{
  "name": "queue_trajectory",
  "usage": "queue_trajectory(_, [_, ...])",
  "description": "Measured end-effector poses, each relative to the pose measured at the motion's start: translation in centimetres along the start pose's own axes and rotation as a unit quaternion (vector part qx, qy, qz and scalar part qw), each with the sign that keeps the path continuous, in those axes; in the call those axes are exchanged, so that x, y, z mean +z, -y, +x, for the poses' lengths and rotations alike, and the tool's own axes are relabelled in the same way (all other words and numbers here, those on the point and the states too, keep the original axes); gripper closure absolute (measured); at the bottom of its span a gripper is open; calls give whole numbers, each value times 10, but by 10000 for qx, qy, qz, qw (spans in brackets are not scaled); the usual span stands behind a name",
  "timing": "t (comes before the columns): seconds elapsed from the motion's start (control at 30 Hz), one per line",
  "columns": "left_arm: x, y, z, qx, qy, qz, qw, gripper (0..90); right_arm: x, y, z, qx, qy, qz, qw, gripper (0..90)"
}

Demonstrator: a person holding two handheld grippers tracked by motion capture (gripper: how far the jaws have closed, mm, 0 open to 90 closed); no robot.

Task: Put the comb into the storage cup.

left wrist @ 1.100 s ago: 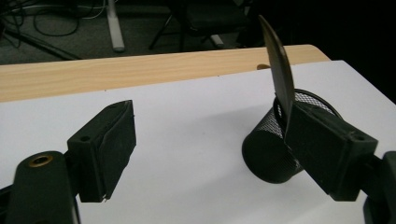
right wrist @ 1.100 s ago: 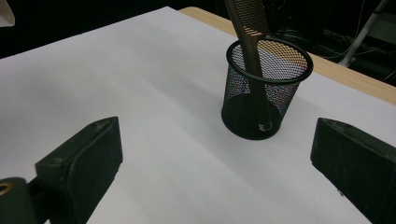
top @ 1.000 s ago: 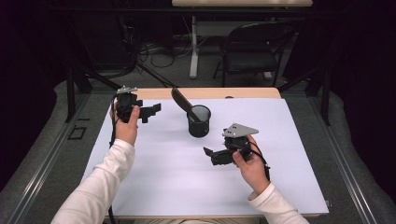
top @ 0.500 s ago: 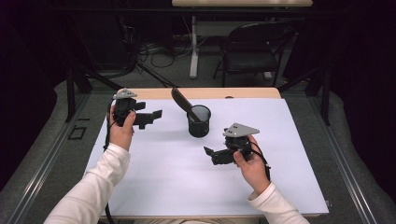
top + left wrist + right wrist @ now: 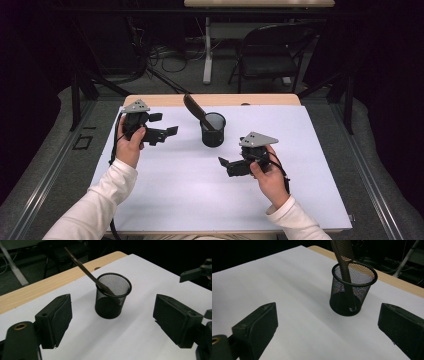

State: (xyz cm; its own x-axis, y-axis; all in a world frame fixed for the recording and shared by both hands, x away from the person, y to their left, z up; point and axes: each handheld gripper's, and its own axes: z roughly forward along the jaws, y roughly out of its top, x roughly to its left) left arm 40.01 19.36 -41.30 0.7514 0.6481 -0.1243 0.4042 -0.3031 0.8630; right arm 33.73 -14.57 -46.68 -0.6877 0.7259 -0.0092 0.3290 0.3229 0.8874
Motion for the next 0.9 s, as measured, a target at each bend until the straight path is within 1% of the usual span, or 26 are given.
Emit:
queue_trajectory(0.13, [1, 1, -6, 103, 142, 47, 9998, 161, 0, 0, 0, -10, 3, -4, 10000, 27])
queue_trajectory(0.3, [4, 3, -15, 126, 318, 133, 9993, 160, 0, 0, 0, 0, -3, 10, 10000, 28])
queue_trajectory(0.37, [6, 3, -18, 188, 374, 158, 9990, 161, 1, 0, 0, 3, -7, 3, 10000, 28])
queue_trajectory(0.53, [7, 4, -26, 310, 441, 209, 9983, 161, 1, 0, -1, -3, -3, 18, 10000, 28])
queue_trajectory(0.7, [9, 8, -33, 329, 536, 216, 9978, 160, 0, 0, -1, 15, 14, -4, 10000, 28])
queue_trajectory(0.77, [9, 8, -35, 379, 552, 227, 9975, 160, -1, 0, -1, 1, 19, 1, 10000, 28])
queue_trajectory(0.83, [9, 10, -38, 366, 614, 198, 9972, 160, -1, 0, -1, 6, 28, 1, 10000, 28])
queue_trajectory(0.87, [9, 10, -39, 406, 625, 213, 9970, 161, -1, 0, -1, 4, 26, -1, 10000, 28])
queue_trajectory(0.9, [10, 11, -40, 399, 634, 205, 9970, 161, -2, 0, -1, 4, 32, -3, 10000, 29])
